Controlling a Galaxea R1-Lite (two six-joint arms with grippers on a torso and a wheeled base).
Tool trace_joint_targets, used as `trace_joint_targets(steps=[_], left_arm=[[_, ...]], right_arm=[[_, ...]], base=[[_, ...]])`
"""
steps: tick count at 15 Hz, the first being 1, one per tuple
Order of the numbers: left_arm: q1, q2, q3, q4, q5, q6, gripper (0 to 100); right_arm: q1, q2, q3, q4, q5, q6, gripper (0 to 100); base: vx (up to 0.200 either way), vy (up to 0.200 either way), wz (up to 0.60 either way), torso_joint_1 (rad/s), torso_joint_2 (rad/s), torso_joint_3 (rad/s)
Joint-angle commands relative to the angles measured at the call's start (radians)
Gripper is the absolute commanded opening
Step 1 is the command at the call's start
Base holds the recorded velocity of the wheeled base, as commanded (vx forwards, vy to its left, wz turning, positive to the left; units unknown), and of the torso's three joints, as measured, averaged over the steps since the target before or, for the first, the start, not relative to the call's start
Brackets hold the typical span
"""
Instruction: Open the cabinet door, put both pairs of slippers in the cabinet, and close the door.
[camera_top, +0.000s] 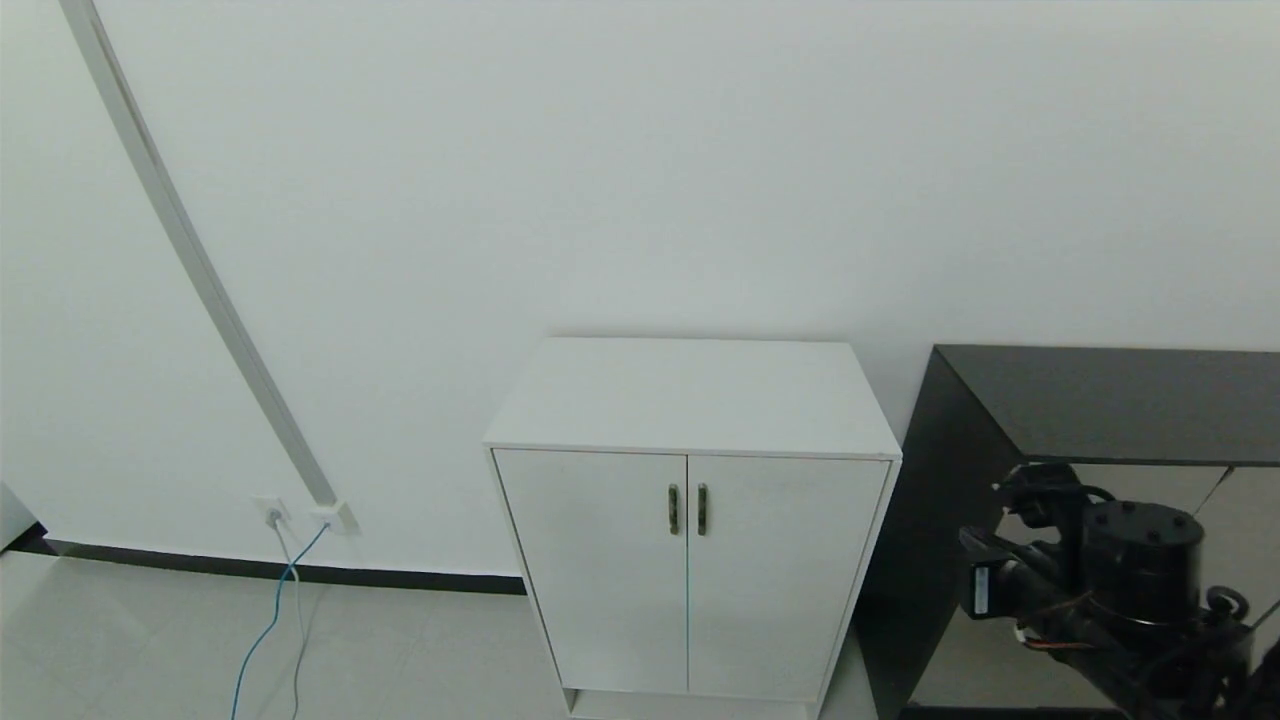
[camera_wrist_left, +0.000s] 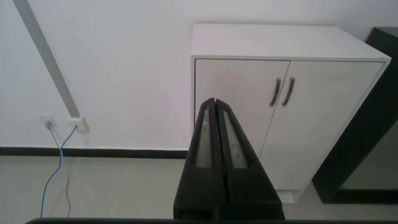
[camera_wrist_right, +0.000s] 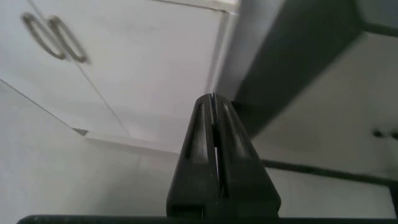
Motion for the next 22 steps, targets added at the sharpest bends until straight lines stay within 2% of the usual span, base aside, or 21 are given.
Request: trace_joint_targets(steps=[1, 3, 5, 13, 14, 15, 18, 22], left_arm=[[0.001, 0.001, -0.001, 0.000, 0.000, -0.001, 0], [0.001, 0.001, 0.001, 0.000, 0.000, 0.001, 0], [0.001, 0.001, -0.001, 0.000, 0.000, -0.001, 0], [0.001, 0.001, -0.001, 0.000, -0.002, 0.001, 0], [0.001, 0.001, -0.001, 0.000, -0.002, 0.001, 0], [0.001, 0.001, -0.001, 0.000, 0.000, 0.001, 0], [0.001, 0.001, -0.001, 0.000, -0.002, 0.001, 0], [0.001, 0.001, -0.001, 0.000, -0.002, 0.001, 0]], right_arm=[[-0.026, -0.147, 0.133, -0.008, -0.016, 0.001, 0], [-0.034, -0.234, 0.200, -0.008, -0.042, -0.001, 0], [-0.035, -0.348, 0.210, 0.049, -0.075, -0.001, 0], [-0.035, -0.969, 0.210, 0.729, -0.062, -0.001, 0], [-0.035, -1.034, 0.210, 0.799, -0.051, -0.001, 0], [-0.031, -1.167, 0.210, 0.925, 0.006, -0.001, 0], [-0.031, -1.436, 0.207, 1.157, 0.142, -0.008, 0], [-0.037, -1.594, 0.208, 1.305, 0.189, -0.011, 0]], base=[[0.000, 0.000, 0.00, 0.000, 0.00, 0.000], [0.000, 0.000, 0.00, 0.000, 0.00, 0.000], [0.000, 0.000, 0.00, 0.000, 0.00, 0.000], [0.000, 0.000, 0.00, 0.000, 0.00, 0.000], [0.000, 0.000, 0.00, 0.000, 0.00, 0.000], [0.000, 0.000, 0.00, 0.000, 0.00, 0.000], [0.000, 0.000, 0.00, 0.000, 0.00, 0.000], [0.000, 0.000, 0.00, 0.000, 0.00, 0.000]])
